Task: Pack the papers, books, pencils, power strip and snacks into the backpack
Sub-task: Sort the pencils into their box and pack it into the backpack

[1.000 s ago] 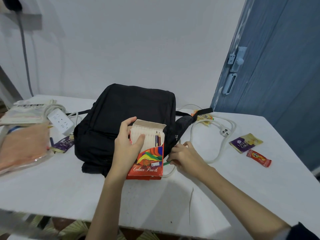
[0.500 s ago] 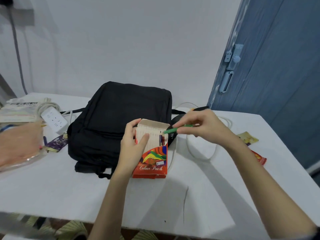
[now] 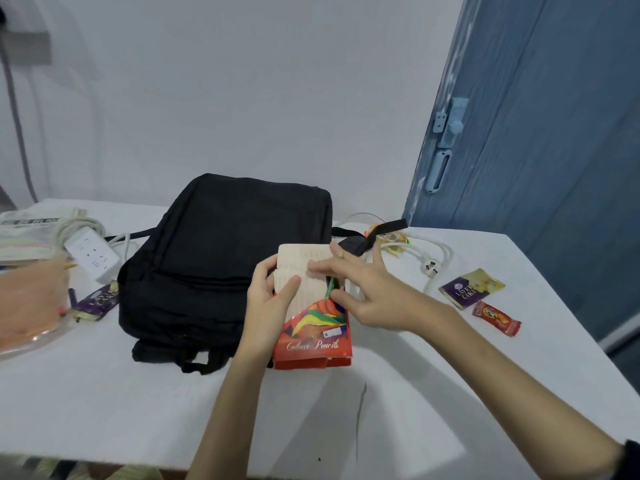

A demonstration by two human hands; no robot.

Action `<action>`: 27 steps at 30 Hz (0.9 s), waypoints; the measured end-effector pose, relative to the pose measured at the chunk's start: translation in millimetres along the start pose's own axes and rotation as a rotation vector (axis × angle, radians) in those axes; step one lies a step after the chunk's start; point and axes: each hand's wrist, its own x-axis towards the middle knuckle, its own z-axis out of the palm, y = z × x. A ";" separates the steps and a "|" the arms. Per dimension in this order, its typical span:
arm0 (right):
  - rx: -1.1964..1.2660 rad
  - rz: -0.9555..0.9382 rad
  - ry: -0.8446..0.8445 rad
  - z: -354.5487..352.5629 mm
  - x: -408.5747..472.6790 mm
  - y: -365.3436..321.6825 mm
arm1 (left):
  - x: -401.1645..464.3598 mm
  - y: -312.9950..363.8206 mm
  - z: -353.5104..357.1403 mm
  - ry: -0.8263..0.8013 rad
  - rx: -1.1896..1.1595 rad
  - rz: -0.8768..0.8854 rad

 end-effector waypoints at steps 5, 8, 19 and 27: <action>0.220 -0.058 0.251 17.9 -9.1 8.1 | 1.2 -2.3 8.9 -0.069 0.017 0.004; 0.188 0.011 0.450 23.1 -9.8 14.6 | 0.4 -4.9 14.1 -0.089 0.044 0.033; 0.436 0.158 0.369 36.8 23.1 -16.2 | -7.2 17.6 -30.2 0.056 0.071 0.074; 0.693 0.045 0.095 83.6 90.8 -87.3 | -17.7 35.8 -141.0 0.386 0.111 0.156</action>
